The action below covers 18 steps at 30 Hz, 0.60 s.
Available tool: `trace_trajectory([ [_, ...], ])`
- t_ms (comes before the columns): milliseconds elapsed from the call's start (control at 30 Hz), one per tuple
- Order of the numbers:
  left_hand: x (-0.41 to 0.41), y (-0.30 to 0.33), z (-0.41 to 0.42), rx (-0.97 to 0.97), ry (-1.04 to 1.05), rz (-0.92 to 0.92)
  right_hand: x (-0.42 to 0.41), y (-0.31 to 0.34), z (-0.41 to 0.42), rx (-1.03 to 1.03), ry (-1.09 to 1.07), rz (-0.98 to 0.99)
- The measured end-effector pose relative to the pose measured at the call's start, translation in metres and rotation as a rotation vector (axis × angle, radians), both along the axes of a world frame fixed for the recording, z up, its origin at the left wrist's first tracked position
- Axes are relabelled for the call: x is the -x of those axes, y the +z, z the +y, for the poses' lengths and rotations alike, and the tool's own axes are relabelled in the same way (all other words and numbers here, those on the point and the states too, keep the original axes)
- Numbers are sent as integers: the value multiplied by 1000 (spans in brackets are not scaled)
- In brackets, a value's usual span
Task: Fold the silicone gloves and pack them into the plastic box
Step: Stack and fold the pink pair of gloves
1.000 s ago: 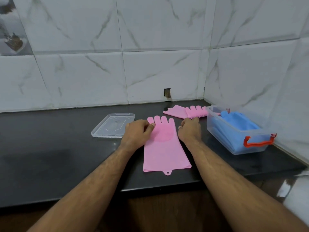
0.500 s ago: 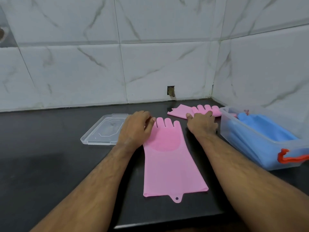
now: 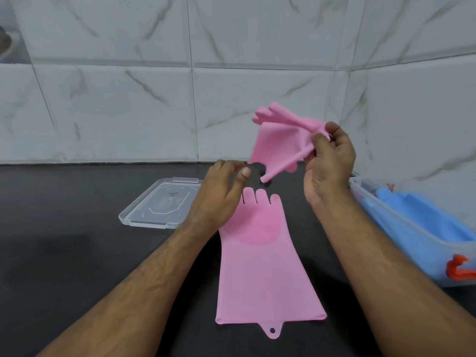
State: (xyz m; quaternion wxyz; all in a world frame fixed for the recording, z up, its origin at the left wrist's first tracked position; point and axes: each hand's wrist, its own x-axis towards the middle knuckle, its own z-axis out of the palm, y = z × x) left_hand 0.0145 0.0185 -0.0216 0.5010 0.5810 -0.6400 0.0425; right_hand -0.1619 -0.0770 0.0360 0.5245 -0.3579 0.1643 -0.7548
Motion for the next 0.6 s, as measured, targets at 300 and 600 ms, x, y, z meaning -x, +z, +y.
trace_trajectory([
  [300, 16, 7, 8, -217, -425, 684, -8, -3, 14, -172, 698, 61],
  [600, 18, 25, 15, -217, -424, 915, -18, -20, 23, -367, 905, 542],
])
